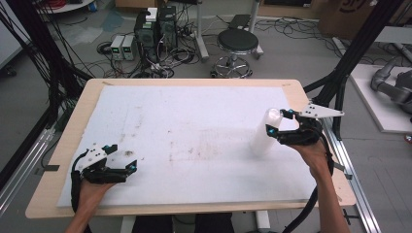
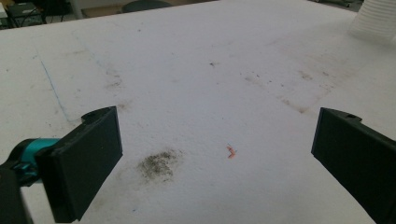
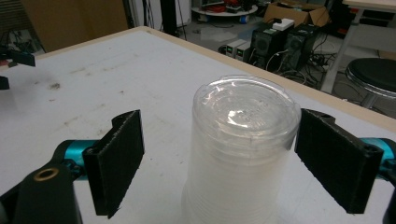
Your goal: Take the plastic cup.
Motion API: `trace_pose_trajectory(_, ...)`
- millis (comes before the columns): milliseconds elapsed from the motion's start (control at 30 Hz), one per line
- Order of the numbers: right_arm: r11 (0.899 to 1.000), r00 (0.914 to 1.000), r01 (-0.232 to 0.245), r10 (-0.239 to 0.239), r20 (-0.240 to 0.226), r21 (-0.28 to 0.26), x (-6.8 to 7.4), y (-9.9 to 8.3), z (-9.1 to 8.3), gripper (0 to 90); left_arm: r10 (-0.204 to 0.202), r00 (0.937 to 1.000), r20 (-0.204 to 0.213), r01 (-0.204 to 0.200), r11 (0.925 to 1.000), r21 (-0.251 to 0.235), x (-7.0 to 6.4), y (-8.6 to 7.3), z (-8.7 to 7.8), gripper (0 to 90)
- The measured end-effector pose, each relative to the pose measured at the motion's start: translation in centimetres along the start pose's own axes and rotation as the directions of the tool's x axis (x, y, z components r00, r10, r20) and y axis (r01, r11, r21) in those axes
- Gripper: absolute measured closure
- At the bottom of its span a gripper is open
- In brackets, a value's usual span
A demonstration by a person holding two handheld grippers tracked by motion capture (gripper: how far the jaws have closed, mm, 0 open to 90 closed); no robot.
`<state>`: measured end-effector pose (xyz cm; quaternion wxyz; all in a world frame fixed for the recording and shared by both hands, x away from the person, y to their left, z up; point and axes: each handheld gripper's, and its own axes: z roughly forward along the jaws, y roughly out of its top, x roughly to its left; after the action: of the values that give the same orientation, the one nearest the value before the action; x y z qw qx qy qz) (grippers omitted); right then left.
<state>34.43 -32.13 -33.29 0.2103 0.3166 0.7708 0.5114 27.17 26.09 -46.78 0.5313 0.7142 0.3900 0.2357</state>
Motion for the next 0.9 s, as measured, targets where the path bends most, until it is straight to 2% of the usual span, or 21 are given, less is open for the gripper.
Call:
trace_pose_trajectory(200, 1.0, 1.0, -0.002, 0.002, 0.004, 0.012, -0.1, -0.2, 0.7, 15.4, -0.007, 1.0, 0.002, 0.007, 1.0, 0.002, 0.1, 0.0, 0.0, 1.8)
trace_pose_trajectory(733, 0.998, 0.9983, -0.046, 0.045, 0.036, 0.036, -1.0, -1.6, 1.9, 15.4, -0.01, 0.9999, 0.005, 0.01, 0.9999, 0.008, 0.1, 0.0, 0.1, 1.8)
trace_pose_trajectory(900, 0.998, 0.9975, -0.055, 0.054, 0.045, 0.026, -1.0, -1.8, 2.0, 15.5, -0.009, 1.0, 0.004, 0.009, 0.9999, 0.01, 0.1, 0.0, 0.1, 1.8)
